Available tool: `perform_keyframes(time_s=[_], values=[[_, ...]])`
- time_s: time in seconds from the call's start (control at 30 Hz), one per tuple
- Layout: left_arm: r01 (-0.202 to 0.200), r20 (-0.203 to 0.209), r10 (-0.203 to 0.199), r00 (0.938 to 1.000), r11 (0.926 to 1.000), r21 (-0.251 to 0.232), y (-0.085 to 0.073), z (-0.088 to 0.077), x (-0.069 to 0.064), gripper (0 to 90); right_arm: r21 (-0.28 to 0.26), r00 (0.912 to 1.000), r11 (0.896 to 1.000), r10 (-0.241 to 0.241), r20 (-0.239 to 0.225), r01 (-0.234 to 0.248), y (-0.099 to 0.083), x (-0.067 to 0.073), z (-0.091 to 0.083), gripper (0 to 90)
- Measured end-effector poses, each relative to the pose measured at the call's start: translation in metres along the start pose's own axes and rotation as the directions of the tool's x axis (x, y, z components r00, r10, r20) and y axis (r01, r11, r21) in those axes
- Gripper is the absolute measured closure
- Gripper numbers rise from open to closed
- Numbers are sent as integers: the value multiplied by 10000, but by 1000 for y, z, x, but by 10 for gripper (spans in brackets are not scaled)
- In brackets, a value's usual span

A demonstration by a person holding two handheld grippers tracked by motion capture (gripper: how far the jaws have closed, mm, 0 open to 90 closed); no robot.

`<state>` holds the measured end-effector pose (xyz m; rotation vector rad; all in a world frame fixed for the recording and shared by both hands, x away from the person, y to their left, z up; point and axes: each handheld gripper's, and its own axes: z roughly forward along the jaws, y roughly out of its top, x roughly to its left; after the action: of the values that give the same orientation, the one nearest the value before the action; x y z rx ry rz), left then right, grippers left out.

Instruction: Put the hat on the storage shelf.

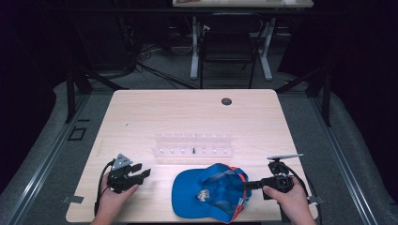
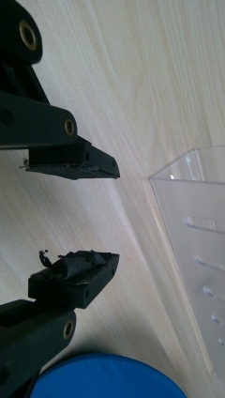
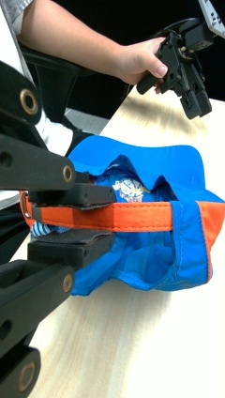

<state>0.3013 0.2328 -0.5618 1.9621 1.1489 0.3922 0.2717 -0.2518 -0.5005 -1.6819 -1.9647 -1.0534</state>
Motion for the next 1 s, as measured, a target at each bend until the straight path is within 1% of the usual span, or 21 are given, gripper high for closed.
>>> perform_keyframes(time_s=[0.1, 0.17, 0.2, 0.27, 0.3, 0.4, 0.47, 0.6, 0.63, 0.73, 0.83, 1.0], values=[[-18, 24, 18, 10000, 10000, 56, 0, 0, 0, 522, 258, 9994, 9995, -202, 283, 195, 8, 8, -5, 778], [-6, 1, 6, 10000, 10000, 5, 0, 0, 0, 523, 209, 9988, 9996, -186, 442, 177, 12, 12, -7, 778], [-8, 6, 8, 10000, 10000, 10, 0, 0, 0, 523, 340, 9986, 9991, -260, 461, 245, 15, 14, -9, 779], [-11, 15, 11, 10000, 10000, 29, 0, 0, 0, 523, 388, 9977, 9988, -325, 594, 302, 20, 18, -13, 779], [-13, 16, 13, 10000, 10000, 47, 0, 0, 0, 524, 454, 9976, 9984, -375, 581, 349, 22, 19, -14, 779], [-22, 8, 22, 10000, 10000, 54, 0, 0, 0, 524, 464, 9957, 9980, -472, 800, 436, 29, 26, -22, 779], [-26, 4, 26, 10000, 10000, 47, 0, 0, 0, 524, 456, 9953, 9979, -492, 835, 455, 33, 30, -27, 779], [-35, 19, 35, 10000, 10000, 60, 0, 0, 0, 524, 438, 9918, 9976, -587, 1137, 540, 41, 39, -35, 780], [-35, 23, 35, 10000, 10000, 68, 0, 0, 0, 524, 499, 9910, 9969, -667, 1158, 613, 42, 40, -37, 780], [-52, -11, 52, 10000, 9999, 103, 0, 0, -1, 524, 438, 9926, 9977, -556, 1083, 511, 48, 44, -44, 780], [-51, -20, 51, 10000, 9999, 99, 0, 0, -1, 525, 474, 9911, 9975, -582, 1193, 529, 52, 47, -48, 780], [-88, 7, 87, 10000, 9998, 173, 0, 0, -1, 524, 534, 9909, 9970, -614, 1200, 553, 57, 52, -53, 780]])
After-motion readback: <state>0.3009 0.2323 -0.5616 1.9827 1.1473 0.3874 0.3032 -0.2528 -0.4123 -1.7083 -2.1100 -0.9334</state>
